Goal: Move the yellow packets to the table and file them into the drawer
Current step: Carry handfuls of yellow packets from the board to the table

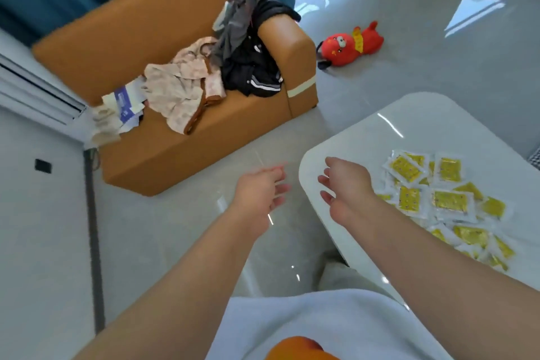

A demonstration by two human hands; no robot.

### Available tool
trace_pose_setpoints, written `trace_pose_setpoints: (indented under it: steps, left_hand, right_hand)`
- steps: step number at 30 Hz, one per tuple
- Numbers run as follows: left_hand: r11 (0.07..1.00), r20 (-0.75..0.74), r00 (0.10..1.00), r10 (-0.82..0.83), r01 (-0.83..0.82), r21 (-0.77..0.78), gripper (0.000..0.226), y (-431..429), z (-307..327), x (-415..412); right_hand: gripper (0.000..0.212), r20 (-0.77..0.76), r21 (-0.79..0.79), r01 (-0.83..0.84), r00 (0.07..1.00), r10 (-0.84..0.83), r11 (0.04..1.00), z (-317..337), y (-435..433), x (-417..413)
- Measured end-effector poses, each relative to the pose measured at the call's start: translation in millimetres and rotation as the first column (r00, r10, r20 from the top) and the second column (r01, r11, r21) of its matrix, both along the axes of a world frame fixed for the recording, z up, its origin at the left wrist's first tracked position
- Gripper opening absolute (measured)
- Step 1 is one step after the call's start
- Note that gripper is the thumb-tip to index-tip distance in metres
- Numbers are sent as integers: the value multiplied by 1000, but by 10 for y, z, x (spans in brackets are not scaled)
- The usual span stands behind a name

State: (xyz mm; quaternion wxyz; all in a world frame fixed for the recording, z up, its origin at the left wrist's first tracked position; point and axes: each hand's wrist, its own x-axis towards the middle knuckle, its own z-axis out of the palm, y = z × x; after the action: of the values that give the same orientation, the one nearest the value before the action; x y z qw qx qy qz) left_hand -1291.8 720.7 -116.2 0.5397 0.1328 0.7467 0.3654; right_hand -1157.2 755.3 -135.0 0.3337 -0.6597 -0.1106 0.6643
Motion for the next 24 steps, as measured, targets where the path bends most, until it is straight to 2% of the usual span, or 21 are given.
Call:
trace_pose_setpoints:
  steps: [1, 3, 4, 6, 8, 11, 15, 20, 24]
  left_hand:
    - [999, 1, 999, 44, -44, 11, 19, -196, 20, -77]
    - [981, 22, 981, 193, -194, 24, 19, -801, 51, -354]
    - [963, 34, 963, 266, -267, 26, 18, -1146, 79, -494]
    - [907, 43, 907, 418, -420, 33, 15, -1873, 133, -758]
    - [823, 57, 823, 565, -567, 34, 12, -2640, 181, -996]
    - [638, 91, 637, 765, -770, 23, 5, -3709, 247, -1295]
    - [339, 133, 338, 932, -941, 15, 10, -4861, 304, -1525]
    - [-3, 186, -6, 983, -1000, -17, 3, -5892, 247, -1529]
    - [-224, 256, -237, 937, -971, -78, 3, -6641, 121, -1468]
  right_hand:
    - [34, 16, 19, -29, 999, 29, 999, 24, -143, -101]
    - [12, 40, 42, -154, 988, 152, 987, 77, -576, -474]
    - [11, 55, 45, -227, 973, 224, 973, 109, -831, -682]
    - [24, 63, 69, -381, 924, 377, 922, 156, -1366, -1108]
    - [29, 55, 81, -534, 845, 531, 842, 196, -1954, -1509]
    - [27, 73, 104, -734, 678, 731, 671, 299, -2836, -2049]
    - [21, 90, 154, -893, 439, 894, 423, 457, -3849, -2550]
    - [23, 174, 133, -983, 146, 974, 123, 495, -4838, -2983]
    - [17, 211, 95, -992, -63, 975, -85, 377, -5548, -3257]
